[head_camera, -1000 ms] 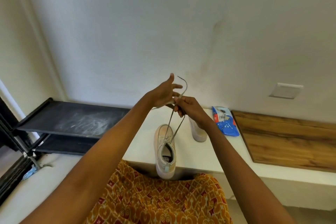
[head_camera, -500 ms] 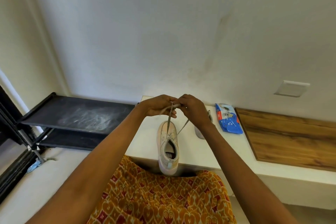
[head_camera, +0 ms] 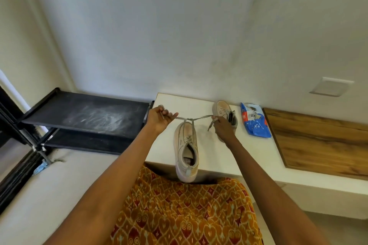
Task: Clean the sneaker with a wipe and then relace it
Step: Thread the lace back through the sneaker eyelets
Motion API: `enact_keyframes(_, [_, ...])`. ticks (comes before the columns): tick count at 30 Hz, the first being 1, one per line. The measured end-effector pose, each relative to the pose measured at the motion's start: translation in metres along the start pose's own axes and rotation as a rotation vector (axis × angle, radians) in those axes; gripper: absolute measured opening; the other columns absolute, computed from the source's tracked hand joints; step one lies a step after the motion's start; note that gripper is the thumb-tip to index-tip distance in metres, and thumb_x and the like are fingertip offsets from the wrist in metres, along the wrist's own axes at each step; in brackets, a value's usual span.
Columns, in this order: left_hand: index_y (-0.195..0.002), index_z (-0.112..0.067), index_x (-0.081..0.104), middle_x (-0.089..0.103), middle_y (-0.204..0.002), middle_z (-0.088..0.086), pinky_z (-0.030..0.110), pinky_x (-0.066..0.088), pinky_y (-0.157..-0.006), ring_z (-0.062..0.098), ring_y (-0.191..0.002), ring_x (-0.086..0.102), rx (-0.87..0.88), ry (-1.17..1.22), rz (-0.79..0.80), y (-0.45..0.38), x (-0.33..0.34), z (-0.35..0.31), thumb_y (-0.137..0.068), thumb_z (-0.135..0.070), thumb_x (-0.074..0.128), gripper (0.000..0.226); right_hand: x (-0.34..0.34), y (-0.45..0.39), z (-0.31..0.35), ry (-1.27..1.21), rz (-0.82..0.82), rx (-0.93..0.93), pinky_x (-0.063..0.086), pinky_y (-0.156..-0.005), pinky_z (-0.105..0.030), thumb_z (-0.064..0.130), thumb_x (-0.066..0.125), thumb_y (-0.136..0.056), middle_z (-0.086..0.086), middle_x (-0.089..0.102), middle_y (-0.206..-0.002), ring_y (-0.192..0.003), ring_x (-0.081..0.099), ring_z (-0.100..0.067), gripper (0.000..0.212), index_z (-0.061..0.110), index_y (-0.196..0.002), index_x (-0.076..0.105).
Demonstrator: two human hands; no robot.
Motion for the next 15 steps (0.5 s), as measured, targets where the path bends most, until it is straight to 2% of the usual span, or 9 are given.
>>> enact_keyframes(2, [-0.060,-0.015,0.033,0.031,-0.040,-0.002,0.020,0.034,-0.037,0.011,-0.034,0.026,0.002,-0.177,-0.074,-0.001,-0.017,0.005,-0.088,-0.006,0.030,0.030,0.008,0.003,-0.014,-0.602,-0.063,0.210,0.045,-0.095,-0.038,0.017,0.039,-0.099,-0.011,0.055,-0.119,-0.106,0.054,-0.026,0.030,0.009,-0.126,0.050])
enact_keyframes(3, [-0.061,-0.016,0.033,0.030,-0.039,-0.004,0.017,0.023,-0.034,0.009,-0.033,0.022,0.011,-0.325,-0.104,-0.001,-0.024,0.007,-0.087,-0.007,0.030,0.028,0.011,0.005,-0.018,-0.875,-0.093,0.285,0.044,-0.096,-0.038,0.017,0.039,-0.099,-0.010,0.055,-0.113,-0.101,0.054,-0.024,0.029,0.010,-0.125,0.049])
enact_keyframes(5, [-0.066,-0.016,0.041,0.034,-0.045,-0.005,0.017,0.018,-0.036,0.008,-0.036,0.024,0.040,-0.681,-0.153,-0.004,-0.037,0.012,-0.088,-0.011,0.037,0.023,0.012,0.004,-0.027,-1.209,-0.170,0.378,0.043,-0.099,-0.040,0.016,0.035,-0.100,-0.010,0.057,-0.097,-0.088,0.055,-0.023,0.030,0.007,-0.124,0.050])
enact_keyframes(7, [-0.080,-0.015,0.051,0.048,-0.062,-0.004,0.021,0.031,-0.047,0.009,-0.051,0.040,0.090,-1.110,-0.115,-0.005,-0.040,0.017,-0.091,-0.019,0.045,0.013,0.011,0.003,-0.036,-1.355,-0.218,0.419,0.050,-0.090,-0.038,0.015,0.031,-0.101,-0.010,0.056,-0.080,-0.073,0.056,-0.022,0.026,0.005,-0.109,0.053])
enact_keyframes(9, [-0.100,-0.018,0.058,0.058,-0.089,-0.007,0.026,0.039,-0.068,0.012,-0.078,0.053,0.127,-1.604,0.070,-0.006,-0.039,0.028,-0.094,-0.030,0.047,0.018,0.011,0.004,-0.042,-1.382,-0.220,0.436,0.054,-0.056,-0.027,0.014,0.031,-0.100,-0.004,0.048,-0.058,-0.050,0.047,-0.013,0.025,0.008,-0.089,0.053])
enact_keyframes(10, [-0.104,-0.018,0.061,0.059,-0.093,-0.007,0.027,0.040,-0.074,0.011,-0.084,0.054,0.104,-1.801,0.180,-0.005,-0.040,0.035,-0.095,-0.036,0.046,0.025,0.010,0.003,-0.045,-1.314,-0.198,0.440,0.044,-0.040,-0.020,0.016,0.032,-0.100,0.000,0.042,-0.051,-0.040,0.039,-0.009,0.026,0.010,-0.085,0.053])
enact_keyframes(11, [-0.102,-0.017,0.064,0.061,-0.087,-0.007,0.026,0.040,-0.073,0.009,-0.079,0.054,0.062,-1.921,0.264,-0.004,-0.042,0.039,-0.094,-0.041,0.047,0.031,0.008,0.002,-0.049,-1.187,-0.169,0.436,0.032,-0.033,-0.015,0.019,0.034,-0.100,0.003,0.038,-0.049,-0.035,0.032,-0.006,0.026,0.011,-0.085,0.053])
enact_keyframes(13, [-0.087,-0.012,0.069,0.056,-0.065,-0.006,0.021,0.039,-0.064,0.007,-0.058,0.048,-0.008,-1.961,0.332,-0.002,-0.045,0.042,-0.089,-0.049,0.052,0.041,0.004,0.000,-0.055,-0.854,-0.115,0.380,0.024,-0.033,-0.015,0.021,0.038,-0.098,0.003,0.036,-0.055,-0.037,0.028,-0.005,0.023,0.012,-0.090,0.057])
enact_keyframes(15, [-0.070,-0.014,0.067,0.054,-0.058,-0.006,0.020,0.038,-0.061,0.007,-0.053,0.045,0.022,-1.903,0.315,-0.003,-0.044,0.038,-0.086,-0.050,0.056,0.041,0.000,-0.001,-0.053,-0.508,-0.101,0.286,0.034,-0.043,-0.019,0.020,0.043,-0.096,0.001,0.043,-0.066,-0.052,0.038,-0.008,0.021,0.008,-0.098,0.061])
Point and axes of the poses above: each hand's wrist, its own y-axis away from the middle knuckle, its own x-axis out of the palm, z = x × y, the point moved 6 cm from there along -y, towards the middle knuckle
